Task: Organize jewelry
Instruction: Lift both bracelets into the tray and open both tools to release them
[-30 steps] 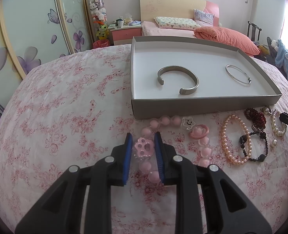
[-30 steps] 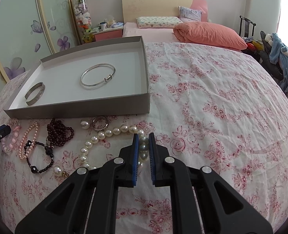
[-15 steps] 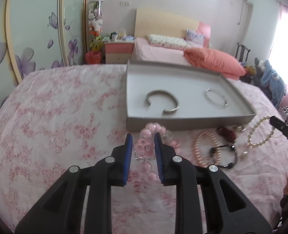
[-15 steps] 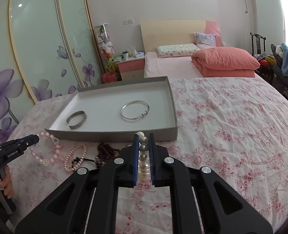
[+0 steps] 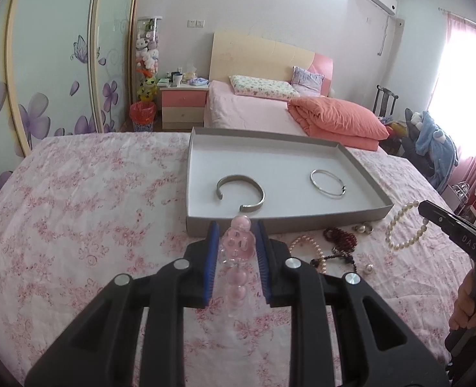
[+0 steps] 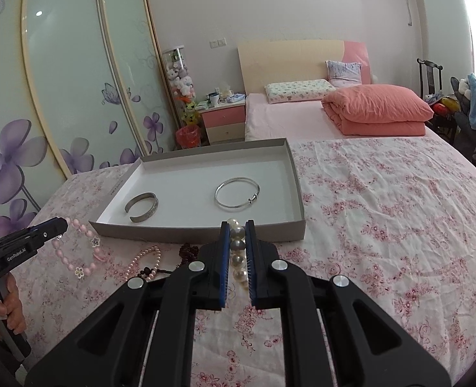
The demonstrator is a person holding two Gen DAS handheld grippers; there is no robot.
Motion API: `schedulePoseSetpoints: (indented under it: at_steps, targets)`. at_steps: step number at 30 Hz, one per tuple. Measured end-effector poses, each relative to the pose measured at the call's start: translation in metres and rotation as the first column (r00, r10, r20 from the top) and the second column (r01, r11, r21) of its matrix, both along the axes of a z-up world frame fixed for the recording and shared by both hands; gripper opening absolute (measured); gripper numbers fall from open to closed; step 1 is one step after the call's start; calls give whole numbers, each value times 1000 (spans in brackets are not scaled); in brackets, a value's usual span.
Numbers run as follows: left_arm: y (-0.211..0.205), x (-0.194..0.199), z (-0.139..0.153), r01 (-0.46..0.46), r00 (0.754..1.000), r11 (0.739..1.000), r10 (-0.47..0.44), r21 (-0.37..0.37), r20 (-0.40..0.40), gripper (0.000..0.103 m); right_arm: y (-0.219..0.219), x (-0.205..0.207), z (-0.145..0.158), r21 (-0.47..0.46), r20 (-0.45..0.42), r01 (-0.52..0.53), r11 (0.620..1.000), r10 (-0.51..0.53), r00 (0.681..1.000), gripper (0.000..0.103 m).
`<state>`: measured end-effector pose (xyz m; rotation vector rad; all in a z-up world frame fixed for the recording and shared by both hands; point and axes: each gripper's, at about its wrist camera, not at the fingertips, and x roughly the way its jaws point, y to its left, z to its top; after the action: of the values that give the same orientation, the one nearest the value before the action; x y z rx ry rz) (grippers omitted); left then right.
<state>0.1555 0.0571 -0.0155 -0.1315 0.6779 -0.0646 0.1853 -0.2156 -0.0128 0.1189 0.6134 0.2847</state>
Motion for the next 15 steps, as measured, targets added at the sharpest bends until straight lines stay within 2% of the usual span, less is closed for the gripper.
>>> schedulePoseSetpoints:
  at_steps: [15]
  targets:
    - [-10,-6,25,7,997,1000,-7,-2,72,23,14,-11,22,-52,106,-8,999,14,994,11]
